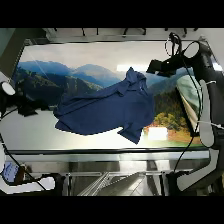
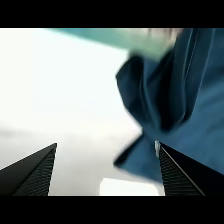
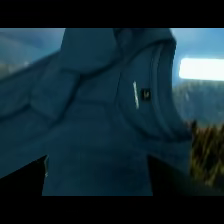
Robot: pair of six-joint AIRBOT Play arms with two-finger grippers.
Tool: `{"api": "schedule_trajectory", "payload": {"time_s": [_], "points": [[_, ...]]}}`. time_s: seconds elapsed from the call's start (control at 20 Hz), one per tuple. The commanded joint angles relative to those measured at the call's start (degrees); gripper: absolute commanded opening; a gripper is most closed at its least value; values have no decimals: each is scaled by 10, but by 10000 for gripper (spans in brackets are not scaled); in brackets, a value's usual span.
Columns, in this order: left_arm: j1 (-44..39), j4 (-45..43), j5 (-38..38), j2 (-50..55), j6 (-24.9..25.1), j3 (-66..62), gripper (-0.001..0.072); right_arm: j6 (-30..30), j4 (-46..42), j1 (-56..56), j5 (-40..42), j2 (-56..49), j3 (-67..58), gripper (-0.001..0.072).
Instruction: Fold the shirts.
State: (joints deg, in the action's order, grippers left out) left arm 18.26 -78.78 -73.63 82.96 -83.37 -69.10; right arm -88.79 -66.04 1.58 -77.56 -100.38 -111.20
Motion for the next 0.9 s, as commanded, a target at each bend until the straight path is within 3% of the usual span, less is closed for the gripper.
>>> {"api": "schedule_trajectory", "payload": {"time_s": [0.0,0.15,0.2,0.3,0.55,0.6,0.65,0.7,0.8,0.85], "points": [[91,188,-50,-7,112,123,707,31,69,6,-148,29,1,705],[142,220,-25,43,154,139,707,31,169,31,-115,52,1,693],[145,219,-28,63,179,133,707,31,186,41,-113,58,0,644],[142,219,-29,93,205,116,707,31,197,64,-115,69,1,383],[101,219,-2,117,231,99,650,17,198,95,-114,86,0,367],[89,219,2,117,237,102,586,14,198,95,-114,88,0,367],[80,219,4,117,245,106,332,13,198,95,-114,90,0,366],[73,219,7,117,255,110,161,13,198,94,-114,91,0,366],[66,219,11,117,263,119,14,10,198,94,-115,95,0,366],[67,219,10,114,262,125,14,10,195,94,-120,97,0,366]]}}
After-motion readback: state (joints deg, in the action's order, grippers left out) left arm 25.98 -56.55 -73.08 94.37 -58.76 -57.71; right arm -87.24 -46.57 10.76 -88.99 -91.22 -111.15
